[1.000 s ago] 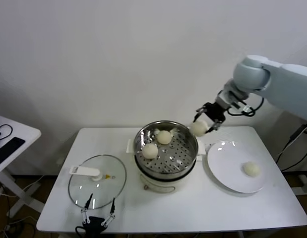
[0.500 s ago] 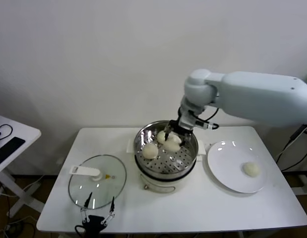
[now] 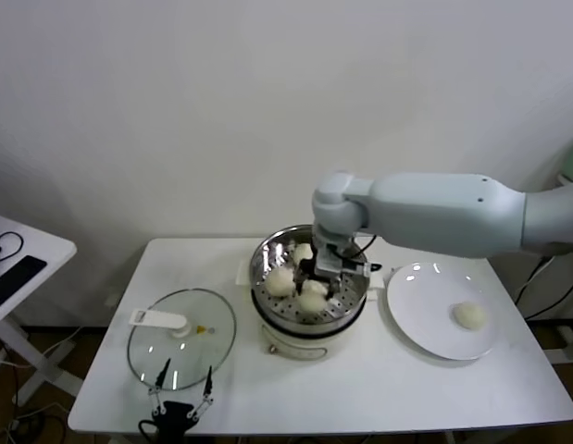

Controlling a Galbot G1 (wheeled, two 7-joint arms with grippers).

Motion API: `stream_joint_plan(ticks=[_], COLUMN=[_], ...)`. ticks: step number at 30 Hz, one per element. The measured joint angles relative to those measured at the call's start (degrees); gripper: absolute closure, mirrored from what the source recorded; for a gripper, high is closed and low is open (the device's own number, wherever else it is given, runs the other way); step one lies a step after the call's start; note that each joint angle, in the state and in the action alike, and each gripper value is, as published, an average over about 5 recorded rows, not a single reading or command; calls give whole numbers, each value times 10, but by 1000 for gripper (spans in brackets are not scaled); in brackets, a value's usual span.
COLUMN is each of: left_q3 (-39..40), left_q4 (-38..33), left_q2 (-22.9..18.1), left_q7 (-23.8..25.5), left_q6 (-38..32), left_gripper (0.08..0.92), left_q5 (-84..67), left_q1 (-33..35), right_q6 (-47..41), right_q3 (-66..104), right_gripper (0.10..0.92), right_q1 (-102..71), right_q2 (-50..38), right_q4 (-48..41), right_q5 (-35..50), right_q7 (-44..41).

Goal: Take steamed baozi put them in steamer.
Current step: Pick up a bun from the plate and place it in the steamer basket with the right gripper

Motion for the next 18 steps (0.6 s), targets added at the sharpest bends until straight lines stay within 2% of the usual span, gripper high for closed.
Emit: stream_joint_plan(ticks=[10, 13, 18], left_q3=[-1, -1, -1], left_q4=[2, 3, 3], left_q2=[0, 0, 0], left_q7=[-1, -1, -1], left_q6=[-2, -3, -3], left_gripper=[177, 177, 177], left_q5=[-1, 0, 2], left_q1=[0, 0, 0], right_q6=[3, 6, 14], right_q3=[8, 13, 19], right_gripper=[402, 355, 233], right_q1=[-32, -37, -36], right_q2=[7, 6, 1], right_q4=[-11, -14, -13], right_q5=[-32, -35, -32], right_q7=[12, 18, 22])
